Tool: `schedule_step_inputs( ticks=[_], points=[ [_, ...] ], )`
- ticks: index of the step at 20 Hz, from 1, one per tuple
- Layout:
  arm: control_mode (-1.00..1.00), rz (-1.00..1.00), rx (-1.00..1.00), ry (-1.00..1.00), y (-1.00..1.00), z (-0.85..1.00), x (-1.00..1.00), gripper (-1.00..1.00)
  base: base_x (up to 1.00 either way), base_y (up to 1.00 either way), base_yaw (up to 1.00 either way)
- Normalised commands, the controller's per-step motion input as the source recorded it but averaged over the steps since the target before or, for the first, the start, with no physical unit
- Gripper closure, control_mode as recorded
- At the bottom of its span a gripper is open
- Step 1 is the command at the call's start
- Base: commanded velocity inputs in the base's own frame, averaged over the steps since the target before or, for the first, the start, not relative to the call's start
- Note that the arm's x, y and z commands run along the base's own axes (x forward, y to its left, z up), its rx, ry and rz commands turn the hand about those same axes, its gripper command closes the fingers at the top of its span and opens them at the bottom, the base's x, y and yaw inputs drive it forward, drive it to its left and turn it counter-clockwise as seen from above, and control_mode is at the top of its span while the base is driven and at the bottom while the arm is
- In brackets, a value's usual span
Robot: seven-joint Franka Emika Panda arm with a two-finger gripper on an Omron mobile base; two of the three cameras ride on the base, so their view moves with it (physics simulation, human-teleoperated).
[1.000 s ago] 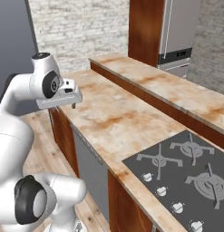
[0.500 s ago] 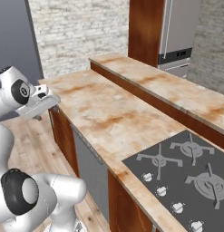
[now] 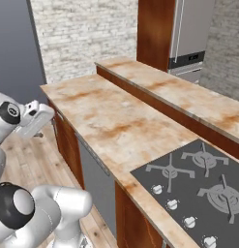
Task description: Open the dishwasher door and pull out the top rack.
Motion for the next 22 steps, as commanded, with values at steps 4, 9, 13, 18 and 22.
schedule_step_inputs(
  ticks=[4,9,13,18,22],
  points=[
    [-1.0,0.0,-0.23,-0.21,0.0,-0.34,0.0,-1.0,0.0,0.0,0.0],
    [-1.0,0.0,-0.24,-0.22,0.0,-0.44,0.0,-1.0,0.0,0.0,0.0],
    [-1.0,0.0,-0.21,-0.17,0.0,-0.51,0.0,-1.0,0.0,0.0,0.0],
    [-1.0,0.0,-0.2,-0.09,0.0,-0.47,0.01,-1.0,0.0,0.0,0.0],
    [-1.0,0.0,-0.15,-0.01,0.0,-0.38,0.14,-1.0,0.0,0.0,0.0]
  ],
)
